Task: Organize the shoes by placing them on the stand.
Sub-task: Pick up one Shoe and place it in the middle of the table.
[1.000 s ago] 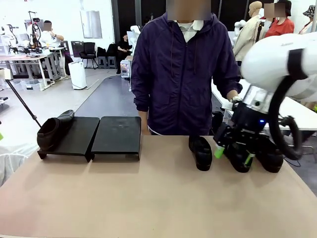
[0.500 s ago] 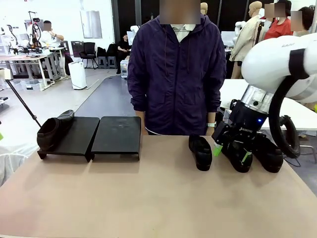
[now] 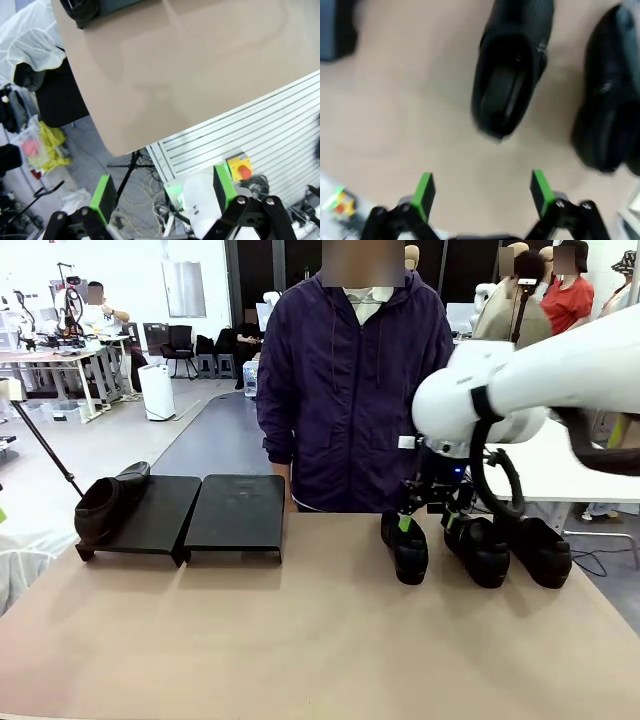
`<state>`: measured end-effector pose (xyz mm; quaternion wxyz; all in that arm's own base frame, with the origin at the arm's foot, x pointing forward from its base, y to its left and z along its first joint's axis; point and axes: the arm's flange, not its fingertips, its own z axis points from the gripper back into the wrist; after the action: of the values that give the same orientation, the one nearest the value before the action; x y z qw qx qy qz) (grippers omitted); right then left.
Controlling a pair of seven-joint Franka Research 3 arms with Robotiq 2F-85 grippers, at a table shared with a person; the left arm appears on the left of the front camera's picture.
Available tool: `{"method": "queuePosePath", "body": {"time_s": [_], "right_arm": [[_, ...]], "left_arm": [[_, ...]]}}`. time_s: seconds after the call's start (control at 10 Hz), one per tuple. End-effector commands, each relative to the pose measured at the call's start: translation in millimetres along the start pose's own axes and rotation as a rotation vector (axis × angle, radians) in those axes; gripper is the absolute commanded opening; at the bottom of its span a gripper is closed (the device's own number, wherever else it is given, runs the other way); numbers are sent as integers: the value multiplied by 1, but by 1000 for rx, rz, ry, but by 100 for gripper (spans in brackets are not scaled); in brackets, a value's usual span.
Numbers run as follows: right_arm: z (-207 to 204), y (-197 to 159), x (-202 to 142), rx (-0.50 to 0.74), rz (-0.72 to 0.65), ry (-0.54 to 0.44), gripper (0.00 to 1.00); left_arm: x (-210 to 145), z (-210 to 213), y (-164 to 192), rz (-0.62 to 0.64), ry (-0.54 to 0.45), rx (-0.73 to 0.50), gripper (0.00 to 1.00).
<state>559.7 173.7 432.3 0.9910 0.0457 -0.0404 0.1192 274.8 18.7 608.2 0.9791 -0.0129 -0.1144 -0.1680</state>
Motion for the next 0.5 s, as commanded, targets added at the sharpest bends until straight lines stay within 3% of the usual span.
{"method": "queuePosePath", "body": {"time_s": [0.0, 0.4], "right_arm": [[-5, 6, 38, -59, -41, -56, 100], [-34, 21, 65, -60, -70, -32, 100]], "left_arm": [[-1, 1, 4, -10, 5, 6, 100], [-1, 1, 4, -10, 5, 6, 100]]}}
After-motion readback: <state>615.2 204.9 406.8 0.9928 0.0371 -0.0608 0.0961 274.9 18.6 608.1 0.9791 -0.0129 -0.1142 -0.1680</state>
